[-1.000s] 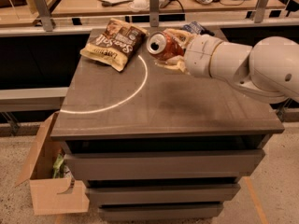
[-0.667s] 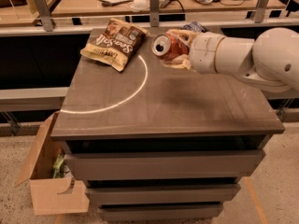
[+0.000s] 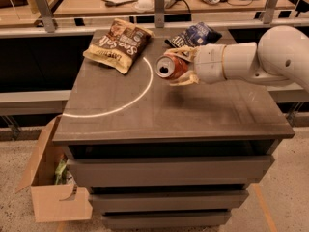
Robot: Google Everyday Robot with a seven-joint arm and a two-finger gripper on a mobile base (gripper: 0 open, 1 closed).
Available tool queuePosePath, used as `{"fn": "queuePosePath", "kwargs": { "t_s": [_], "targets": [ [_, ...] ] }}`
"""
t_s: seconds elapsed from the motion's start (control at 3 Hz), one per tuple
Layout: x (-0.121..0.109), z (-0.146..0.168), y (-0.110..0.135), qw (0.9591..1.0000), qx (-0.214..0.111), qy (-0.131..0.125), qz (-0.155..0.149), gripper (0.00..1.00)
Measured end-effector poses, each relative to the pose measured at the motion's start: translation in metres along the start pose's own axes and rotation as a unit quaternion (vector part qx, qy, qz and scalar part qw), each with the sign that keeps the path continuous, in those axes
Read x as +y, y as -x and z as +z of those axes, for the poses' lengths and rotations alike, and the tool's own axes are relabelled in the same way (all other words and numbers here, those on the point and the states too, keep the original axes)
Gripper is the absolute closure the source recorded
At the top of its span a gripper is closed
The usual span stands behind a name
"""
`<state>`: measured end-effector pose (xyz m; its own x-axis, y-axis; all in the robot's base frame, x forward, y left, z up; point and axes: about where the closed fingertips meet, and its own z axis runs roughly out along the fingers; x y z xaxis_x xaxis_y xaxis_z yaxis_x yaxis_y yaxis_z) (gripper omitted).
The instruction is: Knock coke can over
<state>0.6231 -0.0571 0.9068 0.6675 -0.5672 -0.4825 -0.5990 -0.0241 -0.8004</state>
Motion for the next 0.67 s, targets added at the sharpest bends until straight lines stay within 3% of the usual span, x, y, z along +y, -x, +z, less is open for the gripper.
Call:
{"fn": "queuePosePath", "kwargs": {
  "t_s": [0.33, 0.67],
  "targets": [
    [0.0104, 0.0066, -0.0008, 0.9988, -0.012, 0.033, -0.033, 0.93],
    [0.0091, 0.0076, -0.0022, 0.9954, -0.003, 0.042, -0.086, 0.69]
  ]
}}
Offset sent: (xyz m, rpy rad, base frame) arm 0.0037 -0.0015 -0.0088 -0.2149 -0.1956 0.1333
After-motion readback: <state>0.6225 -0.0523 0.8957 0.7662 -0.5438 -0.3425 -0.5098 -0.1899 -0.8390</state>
